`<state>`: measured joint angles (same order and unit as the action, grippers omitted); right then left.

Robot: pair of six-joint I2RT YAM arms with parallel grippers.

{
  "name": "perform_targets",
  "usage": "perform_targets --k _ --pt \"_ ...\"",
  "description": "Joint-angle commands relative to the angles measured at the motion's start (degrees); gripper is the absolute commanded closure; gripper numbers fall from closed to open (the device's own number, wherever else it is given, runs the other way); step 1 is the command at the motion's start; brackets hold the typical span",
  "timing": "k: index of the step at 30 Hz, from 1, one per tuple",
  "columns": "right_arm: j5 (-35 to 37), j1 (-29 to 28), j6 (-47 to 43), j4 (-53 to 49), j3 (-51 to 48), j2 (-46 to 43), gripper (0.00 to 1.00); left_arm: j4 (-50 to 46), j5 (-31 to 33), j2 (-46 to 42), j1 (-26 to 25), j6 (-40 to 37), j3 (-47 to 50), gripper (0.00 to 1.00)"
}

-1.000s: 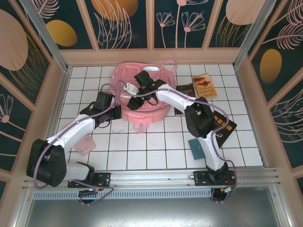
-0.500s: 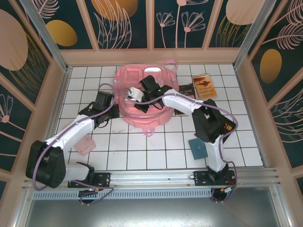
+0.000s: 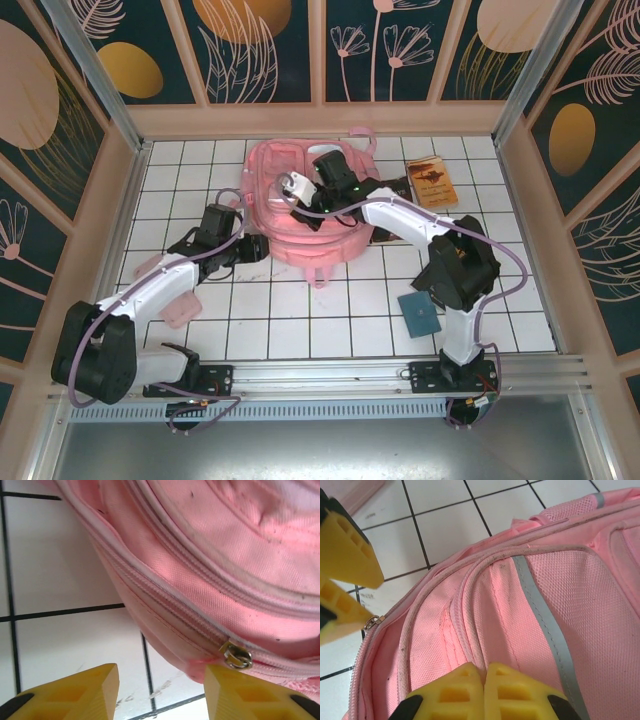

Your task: Pack books, pencil case, and school supplies into a backpack

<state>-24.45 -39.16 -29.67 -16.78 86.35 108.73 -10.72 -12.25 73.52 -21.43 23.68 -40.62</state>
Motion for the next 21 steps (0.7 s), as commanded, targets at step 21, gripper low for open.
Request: perform_targets --k 21 --pt "-2.5 3.1 1.4 4.5 0.6 -6.3 1.00 2.9 6.9 -2.6 -2.1 -3.4 0.9 0.49"
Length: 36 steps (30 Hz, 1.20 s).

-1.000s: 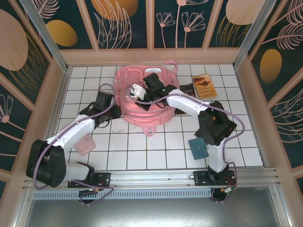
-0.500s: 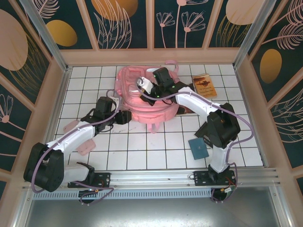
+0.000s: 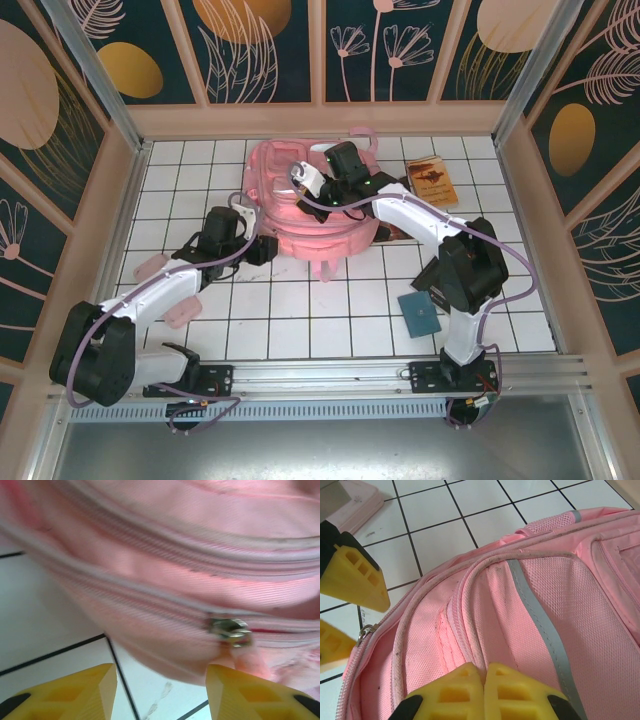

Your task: Pack books, pencil case, and school supplies into a backpack

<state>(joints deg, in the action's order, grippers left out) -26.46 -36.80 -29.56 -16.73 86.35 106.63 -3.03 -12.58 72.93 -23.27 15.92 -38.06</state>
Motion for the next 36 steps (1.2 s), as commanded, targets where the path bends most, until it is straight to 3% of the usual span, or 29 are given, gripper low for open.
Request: perform_targets --k 1,4,9,14,19,23,30,34,36 --pt "-0.5 0.7 1.3 4.5 0.6 -4.3 1.00 -5.7 8.8 -3.0 -0.3 5.8 -1.6 0.48" --pt "-0.5 0.8 1.5 4.7 0.6 -4.3 1.00 -5.9 8.0 -6.3 -0.2 7.2 -1.0 0.47" --pt "-0.8 0.8 1.5 4.6 0.3 -4.4 1.00 1.4 -1.6 -11.2 -0.2 6.3 1.9 0.39" --pt "-1.3 0.8 1.7 4.4 0.3 -4.4 1.00 4.3 -6.7 -8.4 -0.2 2.8 2.3 0.40" --pt "-1.7 0.7 1.6 4.0 0.6 -4.4 1.00 3.2 -9.1 -1.8 -0.2 -1.8 -0.8 0.49" --pt "-1.5 0.7 1.5 3.6 0.8 -4.5 1.00 3.6 -5.2 1.5 -0.1 -4.1 -2.1 0.66" --pt "-1.3 0.7 1.5 3.1 1.2 -4.3 1.00 5.6 -9.6 1.8 -0.1 -8.8 -2.4 0.67" --pt "-1.2 0.7 1.5 3.1 1.2 -4.2 1.00 5.3 -8.7 1.2 -0.1 -10.3 -2.4 0.68" --pt "-1.2 0.7 1.5 3.0 1.3 -4.2 1.00 4.9 -7.6 1.1 -0.1 -10.7 -2.7 0.76"
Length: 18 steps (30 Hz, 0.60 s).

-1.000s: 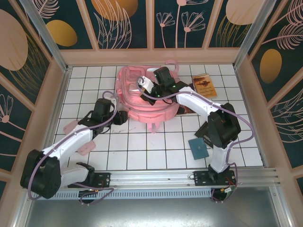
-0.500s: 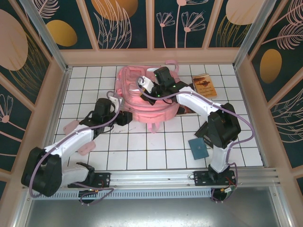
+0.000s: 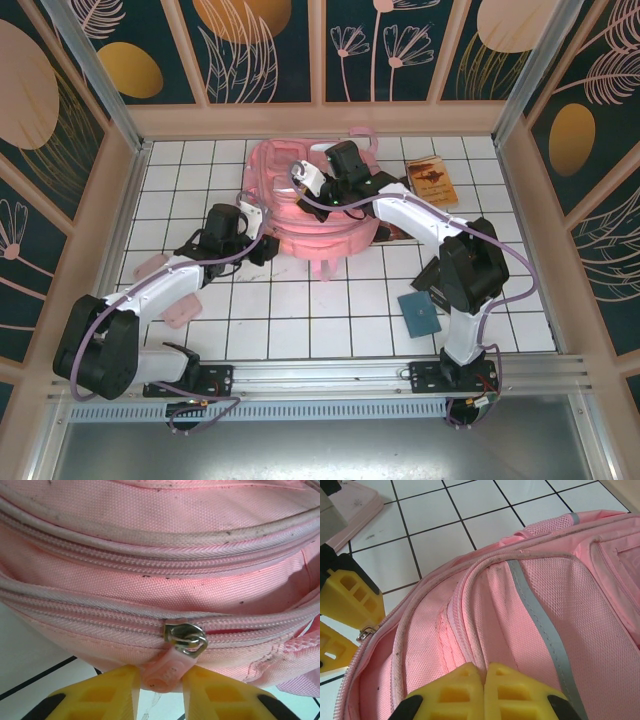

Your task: Pack books, pencil case, and school supplies into a backpack

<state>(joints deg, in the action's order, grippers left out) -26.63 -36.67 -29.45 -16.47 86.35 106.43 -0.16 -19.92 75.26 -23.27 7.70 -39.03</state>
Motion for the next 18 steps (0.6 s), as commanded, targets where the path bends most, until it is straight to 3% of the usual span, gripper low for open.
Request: perform_targets --k 1,7,18 --pt "-0.9 0.6 1.5 2.8 1.2 -3.9 1.00 1.9 0.6 -1.3 -0.1 -2.4 -1.7 0.80" --pt "0.4 0.5 0.2 1.3 0.5 -4.6 1.00 0.6 7.1 -2.5 -0.1 -0.1 -1.4 0.99" --pt "-0.7 0.5 -3.4 -3.4 -1.2 -6.5 1.00 -2.5 19.8 -4.8 0.5 6.4 -0.3 1.00"
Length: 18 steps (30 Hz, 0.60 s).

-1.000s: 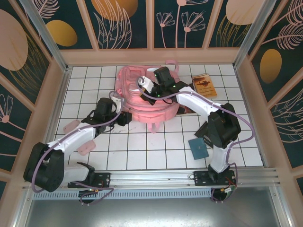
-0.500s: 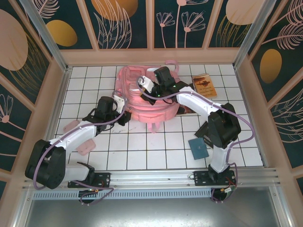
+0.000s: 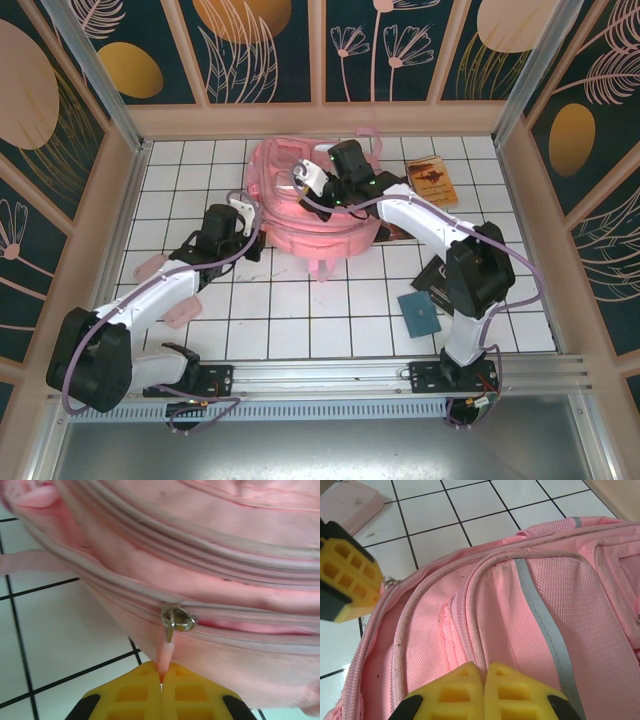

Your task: Pack books, pencil case, and school supplies into a backpack

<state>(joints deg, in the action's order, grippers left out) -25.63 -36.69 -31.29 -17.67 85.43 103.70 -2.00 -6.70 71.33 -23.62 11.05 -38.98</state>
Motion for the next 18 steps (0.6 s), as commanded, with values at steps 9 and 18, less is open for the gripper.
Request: perform_targets --k 9,18 --pt "-7.8 0.1 -4.5 -7.3 0.4 -3.9 1.00 -3.0 11.9 7.0 3.5 5.4 -6.1 1.00" --pt "-7.8 -0.5 -3.8 -7.4 2.6 -1.8 1.00 -4.1 15.6 13.9 4.7 6.7 -11.5 0.84"
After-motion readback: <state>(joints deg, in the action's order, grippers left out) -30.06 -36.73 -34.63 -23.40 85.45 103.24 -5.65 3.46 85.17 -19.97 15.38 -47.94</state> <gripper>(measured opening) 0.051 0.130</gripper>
